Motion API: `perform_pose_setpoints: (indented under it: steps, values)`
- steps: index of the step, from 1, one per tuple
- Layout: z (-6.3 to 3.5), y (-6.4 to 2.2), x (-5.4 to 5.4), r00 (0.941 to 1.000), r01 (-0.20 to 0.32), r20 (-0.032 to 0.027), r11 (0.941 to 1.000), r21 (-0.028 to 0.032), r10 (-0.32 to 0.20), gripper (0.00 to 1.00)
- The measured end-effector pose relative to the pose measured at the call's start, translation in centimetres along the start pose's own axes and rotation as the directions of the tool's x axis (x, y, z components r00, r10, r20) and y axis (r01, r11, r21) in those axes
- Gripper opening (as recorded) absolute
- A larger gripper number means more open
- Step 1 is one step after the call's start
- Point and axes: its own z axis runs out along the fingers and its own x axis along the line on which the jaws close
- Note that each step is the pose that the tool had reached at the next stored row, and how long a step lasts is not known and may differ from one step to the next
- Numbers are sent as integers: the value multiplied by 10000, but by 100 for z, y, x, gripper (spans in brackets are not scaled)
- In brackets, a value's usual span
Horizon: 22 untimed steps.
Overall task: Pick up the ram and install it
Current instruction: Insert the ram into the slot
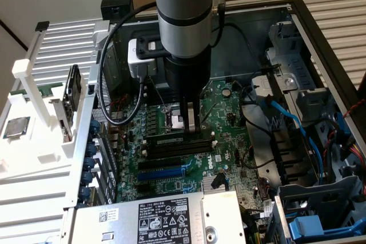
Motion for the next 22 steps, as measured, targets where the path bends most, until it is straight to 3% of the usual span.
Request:
perform_pose_setpoints:
  steps: [22]
  values:
    - [37,10,4,10000,-1,0,10000,5,1,12]
